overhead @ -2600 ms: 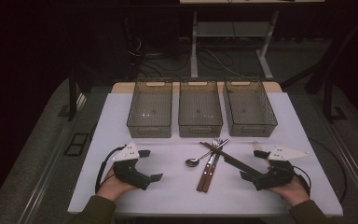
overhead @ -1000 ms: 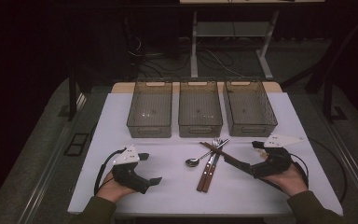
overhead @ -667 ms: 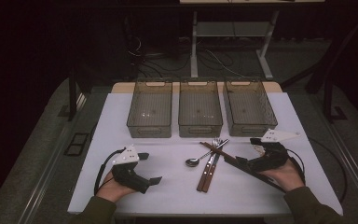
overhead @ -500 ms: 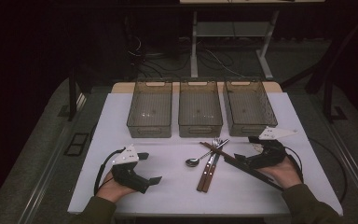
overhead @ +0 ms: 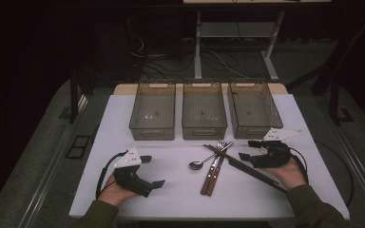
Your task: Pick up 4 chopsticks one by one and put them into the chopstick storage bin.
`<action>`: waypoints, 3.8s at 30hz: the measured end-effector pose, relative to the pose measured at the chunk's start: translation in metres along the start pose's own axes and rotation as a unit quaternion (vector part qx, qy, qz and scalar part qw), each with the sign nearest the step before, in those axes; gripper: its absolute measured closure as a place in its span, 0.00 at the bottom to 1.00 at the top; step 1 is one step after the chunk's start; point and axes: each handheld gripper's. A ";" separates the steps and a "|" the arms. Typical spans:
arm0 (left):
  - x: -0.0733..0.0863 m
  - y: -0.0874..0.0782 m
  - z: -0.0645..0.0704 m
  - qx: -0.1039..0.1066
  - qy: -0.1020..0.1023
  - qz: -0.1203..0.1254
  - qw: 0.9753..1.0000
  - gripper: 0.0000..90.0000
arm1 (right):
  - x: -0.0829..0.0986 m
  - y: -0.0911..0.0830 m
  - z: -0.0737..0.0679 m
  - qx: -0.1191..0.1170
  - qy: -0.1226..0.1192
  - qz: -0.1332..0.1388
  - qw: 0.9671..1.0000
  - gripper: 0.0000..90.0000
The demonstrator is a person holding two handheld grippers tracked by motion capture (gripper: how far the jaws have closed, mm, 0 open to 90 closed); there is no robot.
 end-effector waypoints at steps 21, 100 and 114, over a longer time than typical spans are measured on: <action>0.000 0.000 0.000 0.004 0.000 0.002 1.000 0.00 | 0.006 0.009 0.000 -0.008 -0.025 -0.068 0.997 0.83; 0.000 0.002 0.001 0.010 0.005 -0.002 1.000 0.00 | 0.017 0.025 0.001 0.022 -0.076 -0.148 0.986 0.94; 0.000 0.002 0.002 0.012 0.009 -0.004 1.000 0.00 | 0.014 0.018 0.002 0.019 -0.071 -0.128 0.989 0.94</action>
Point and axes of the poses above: each handheld gripper's, and its own axes: y roughly forward along the jaws, x roughly out of its underside, z roughly to its right, and after that the axes turned 6 degrees about y, right-handed
